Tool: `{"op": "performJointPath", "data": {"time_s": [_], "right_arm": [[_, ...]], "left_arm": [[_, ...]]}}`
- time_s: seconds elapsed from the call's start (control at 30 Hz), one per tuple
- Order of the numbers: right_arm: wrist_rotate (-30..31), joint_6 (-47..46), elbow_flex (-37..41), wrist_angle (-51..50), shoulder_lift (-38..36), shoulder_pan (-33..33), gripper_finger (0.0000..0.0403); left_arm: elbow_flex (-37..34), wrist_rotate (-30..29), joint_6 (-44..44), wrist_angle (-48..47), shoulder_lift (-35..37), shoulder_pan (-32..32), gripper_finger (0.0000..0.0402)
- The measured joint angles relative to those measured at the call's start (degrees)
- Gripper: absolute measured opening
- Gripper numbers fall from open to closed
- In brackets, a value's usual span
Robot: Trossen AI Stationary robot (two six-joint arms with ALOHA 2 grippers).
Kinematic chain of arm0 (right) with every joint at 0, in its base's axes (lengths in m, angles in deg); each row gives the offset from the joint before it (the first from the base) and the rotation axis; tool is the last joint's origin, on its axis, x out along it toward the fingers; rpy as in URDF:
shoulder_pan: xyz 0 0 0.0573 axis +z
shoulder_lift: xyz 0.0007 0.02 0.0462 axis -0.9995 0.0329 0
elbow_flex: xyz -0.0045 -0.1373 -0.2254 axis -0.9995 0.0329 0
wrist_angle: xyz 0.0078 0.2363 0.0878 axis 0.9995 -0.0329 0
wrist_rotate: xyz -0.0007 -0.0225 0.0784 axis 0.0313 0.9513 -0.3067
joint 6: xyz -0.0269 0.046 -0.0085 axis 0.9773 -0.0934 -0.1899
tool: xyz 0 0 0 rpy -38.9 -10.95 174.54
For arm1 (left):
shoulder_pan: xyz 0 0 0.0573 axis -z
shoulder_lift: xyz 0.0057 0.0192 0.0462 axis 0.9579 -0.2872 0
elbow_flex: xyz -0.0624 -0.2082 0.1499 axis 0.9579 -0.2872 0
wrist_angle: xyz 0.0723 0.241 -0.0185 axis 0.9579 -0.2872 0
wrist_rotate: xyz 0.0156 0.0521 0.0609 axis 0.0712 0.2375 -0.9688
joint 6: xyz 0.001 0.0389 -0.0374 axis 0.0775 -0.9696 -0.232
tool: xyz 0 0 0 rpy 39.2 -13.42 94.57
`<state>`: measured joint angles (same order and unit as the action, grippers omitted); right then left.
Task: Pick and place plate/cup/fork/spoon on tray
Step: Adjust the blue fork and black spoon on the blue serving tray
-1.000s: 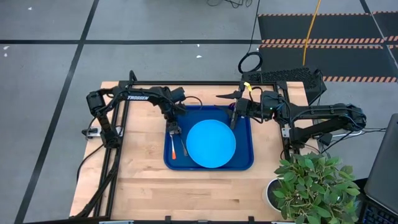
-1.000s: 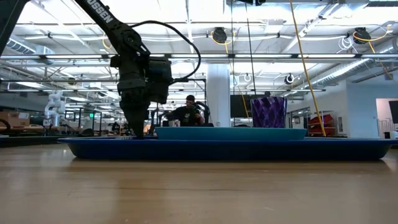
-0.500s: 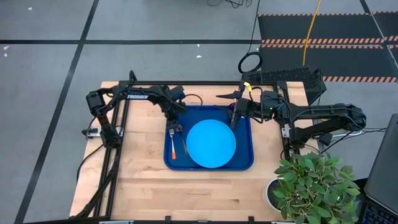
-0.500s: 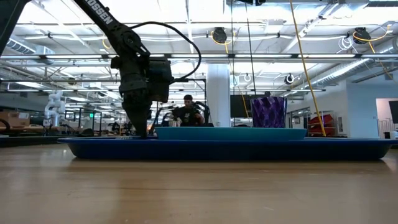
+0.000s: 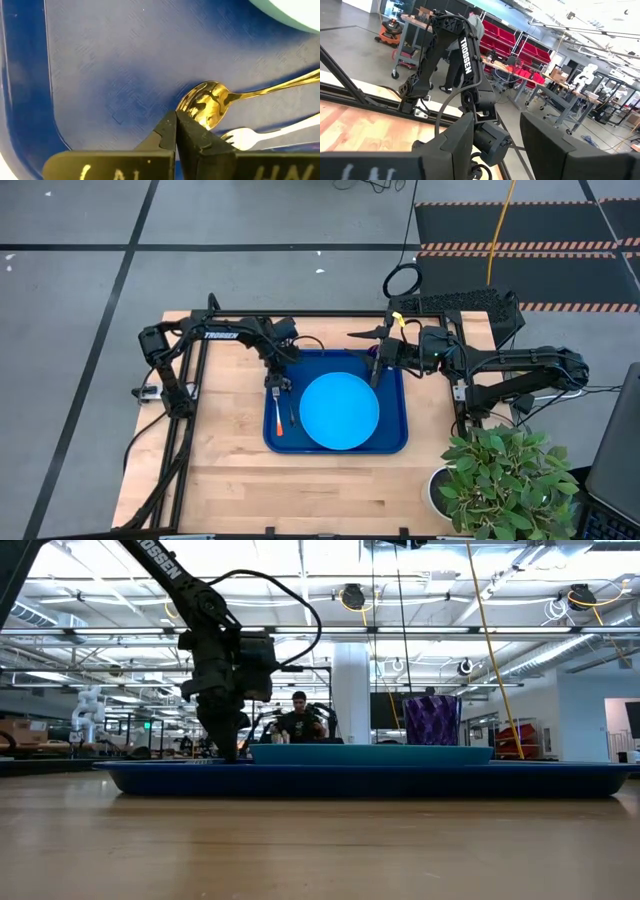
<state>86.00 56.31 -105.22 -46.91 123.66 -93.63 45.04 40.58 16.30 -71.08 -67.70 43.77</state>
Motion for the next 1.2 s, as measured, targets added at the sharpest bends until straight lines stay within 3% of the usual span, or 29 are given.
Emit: {"op": "performJointPath", "data": {"time_s": [0.53,1.2], "right_arm": [[0.0,0.0,0.0,0.2,0.0,0.0,0.0157],[0.0,0.0,0.0,0.2,0.0,0.0,0.0157]], "left_arm": [[0.0,-0.4,-0.2,2.8,0.0,3.8,0.0003],[0.0,-2.1,-2.8,3.0,0.0,3.8,0.0010]]}}
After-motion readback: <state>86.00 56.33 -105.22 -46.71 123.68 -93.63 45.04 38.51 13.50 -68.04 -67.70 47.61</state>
